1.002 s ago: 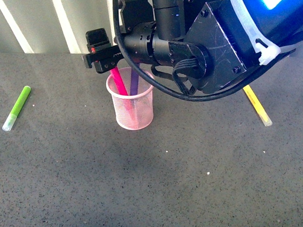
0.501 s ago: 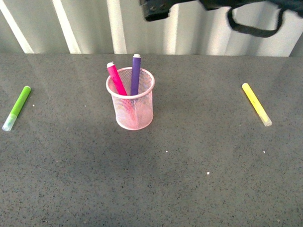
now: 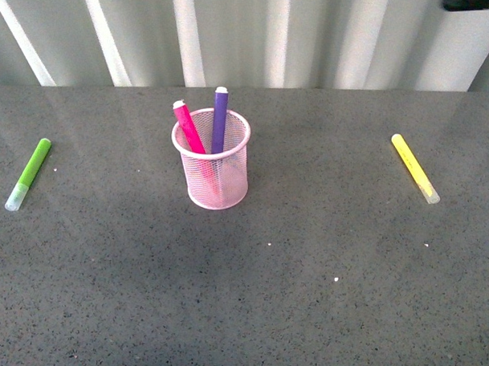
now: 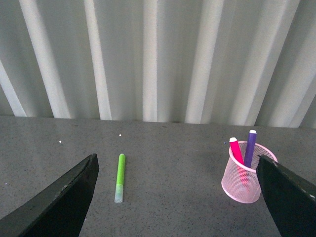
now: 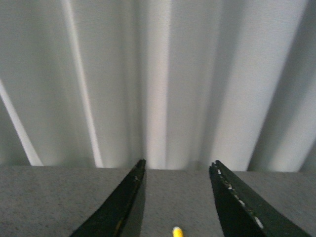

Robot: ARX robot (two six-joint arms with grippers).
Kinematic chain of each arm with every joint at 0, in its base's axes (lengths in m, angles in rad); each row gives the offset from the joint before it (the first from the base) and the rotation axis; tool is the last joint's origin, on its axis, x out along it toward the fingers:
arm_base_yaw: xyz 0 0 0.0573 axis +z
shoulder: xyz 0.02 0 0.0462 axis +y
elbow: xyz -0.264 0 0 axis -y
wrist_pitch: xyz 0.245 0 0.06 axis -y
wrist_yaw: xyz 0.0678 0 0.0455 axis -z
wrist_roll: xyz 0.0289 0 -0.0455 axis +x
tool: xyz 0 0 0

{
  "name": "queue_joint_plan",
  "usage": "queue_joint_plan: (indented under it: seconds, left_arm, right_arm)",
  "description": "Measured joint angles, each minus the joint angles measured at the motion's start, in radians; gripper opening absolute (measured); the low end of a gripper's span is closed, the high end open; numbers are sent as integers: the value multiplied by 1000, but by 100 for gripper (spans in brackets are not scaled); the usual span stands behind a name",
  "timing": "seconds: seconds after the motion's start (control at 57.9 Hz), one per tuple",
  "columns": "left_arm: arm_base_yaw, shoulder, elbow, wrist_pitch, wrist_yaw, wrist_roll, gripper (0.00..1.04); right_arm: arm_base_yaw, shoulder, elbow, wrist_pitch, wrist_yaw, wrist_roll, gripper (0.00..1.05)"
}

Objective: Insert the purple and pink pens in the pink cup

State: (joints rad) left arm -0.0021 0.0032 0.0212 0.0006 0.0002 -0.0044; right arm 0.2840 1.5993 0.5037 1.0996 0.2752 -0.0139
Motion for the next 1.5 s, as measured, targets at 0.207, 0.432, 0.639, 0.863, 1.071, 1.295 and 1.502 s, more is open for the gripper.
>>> queue_joint_plan:
  seconds: [0.207,0.432,0.639,0.863,1.071,1.295,1.502]
  left_arm:
    - [0,0,0,0,-1,0,98]
    - [0,0,0,0,0,0,98]
    - [0,0,0,0,-1,0,98]
    - [0,0,0,0,-1,0,98]
    - [0,0,0,0,0,0,98]
    - [0,0,0,0,0,0,98]
    - [0,0,0,0,-1,0,98]
  right_arm:
    - [-67,-106,-188,64,-76,0,6]
    - [-132,-271,-314,22,-125,0,3]
    - [-172,-438,-394,-67,-173,3,3]
    - [-270,-681,-462,-240,-270,3,3]
    - [-282,-839,-483,-371,-273,3,3]
    - [-282,-996,-486,-510,-274,3,3]
    - [-282,-1120,-487,-625,-274,3,3]
